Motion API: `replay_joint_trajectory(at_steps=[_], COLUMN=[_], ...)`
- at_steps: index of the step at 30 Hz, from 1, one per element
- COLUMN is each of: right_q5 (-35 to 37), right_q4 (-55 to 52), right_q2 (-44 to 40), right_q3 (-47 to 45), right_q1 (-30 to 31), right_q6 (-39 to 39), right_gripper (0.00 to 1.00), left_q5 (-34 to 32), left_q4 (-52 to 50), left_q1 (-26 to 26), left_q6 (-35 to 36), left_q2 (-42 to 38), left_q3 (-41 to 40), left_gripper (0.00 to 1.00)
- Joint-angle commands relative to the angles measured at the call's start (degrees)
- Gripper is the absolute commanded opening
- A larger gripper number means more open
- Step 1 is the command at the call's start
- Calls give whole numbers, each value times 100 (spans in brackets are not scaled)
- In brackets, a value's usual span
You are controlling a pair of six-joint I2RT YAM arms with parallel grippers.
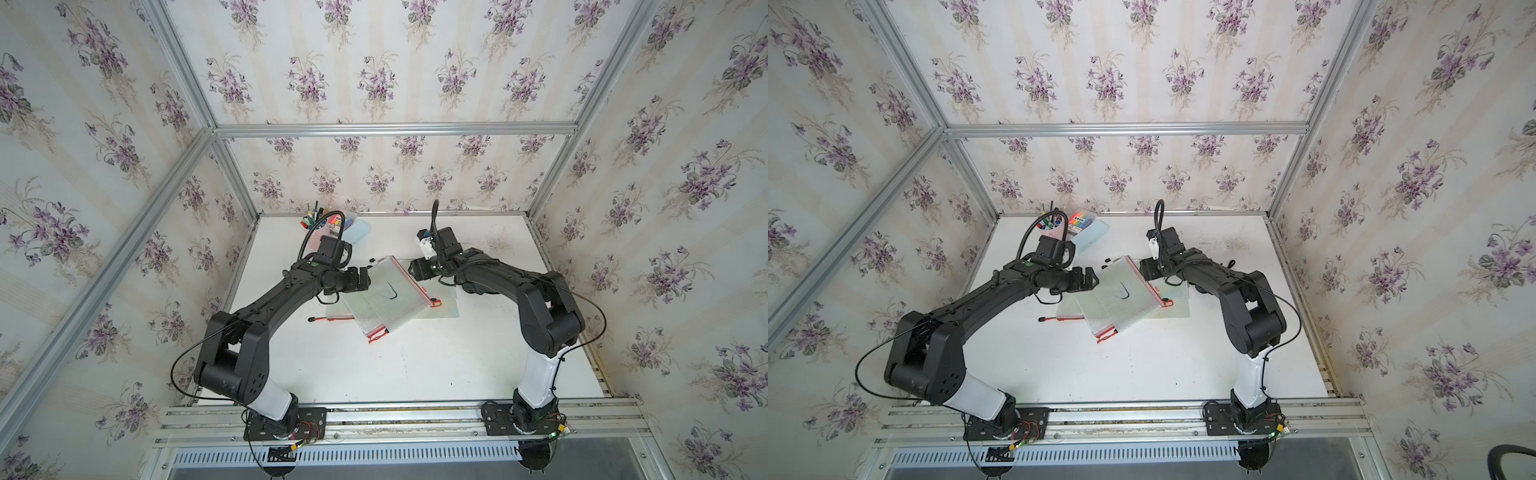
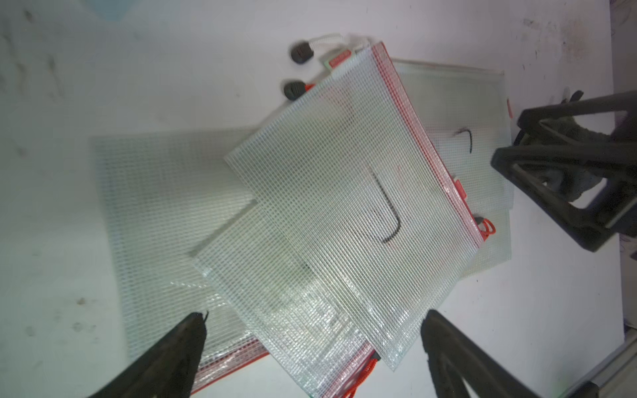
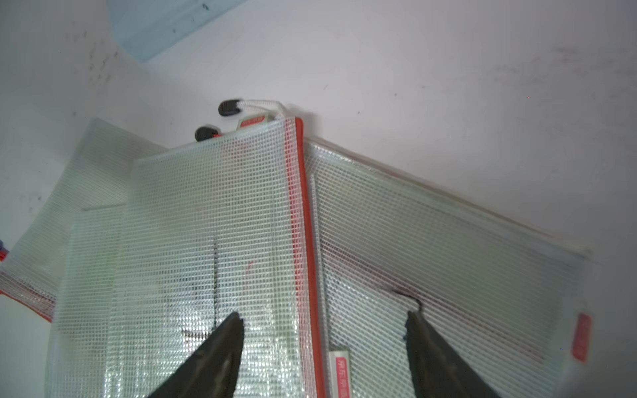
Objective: Wipe the document bag
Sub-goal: Pick up the document bag from the center of the board.
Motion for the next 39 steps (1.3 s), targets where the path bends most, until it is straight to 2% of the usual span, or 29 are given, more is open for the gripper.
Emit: replay_joint_trajectory(at_steps=[1, 8, 11, 17, 23, 28, 34, 37, 39], right_q5=[-305, -472, -431, -308, -260, -516, -704, -1208, -1556], right_q4=[-32, -198, -190, -61, 333, 507, 635, 865, 869], right_q2=[355, 988, 1111, 1104, 733, 528, -17, -540, -821], right_q3=[222, 481, 463, 306, -123, -327, -555, -871, -1091], right_q1=[102, 185, 429, 515, 612, 640, 646, 309, -211], right_q6=[4, -26, -26, 104, 397, 537, 670, 945, 1160], right_gripper=[73, 63, 57, 35, 16, 0, 0, 0, 0], left_q5=[226, 51, 13, -51, -83, -117, -160, -229, -290], left_q4=[105, 31, -33, -173, -304, -332, -451, -635, -785], left_q1=[-21, -20, -24, -24, -26, -26, -26, -73, -143], left_q6=[-483, -426, -392, -234, -91, 21, 194, 364, 497], left_q2=[1, -46, -22, 95, 224, 292, 355, 467, 596], left_q3=[-172, -175, -108, 127, 401, 543, 793, 1109, 1382], left_gripper=[99, 99, 99, 99, 99, 99, 99, 99, 99])
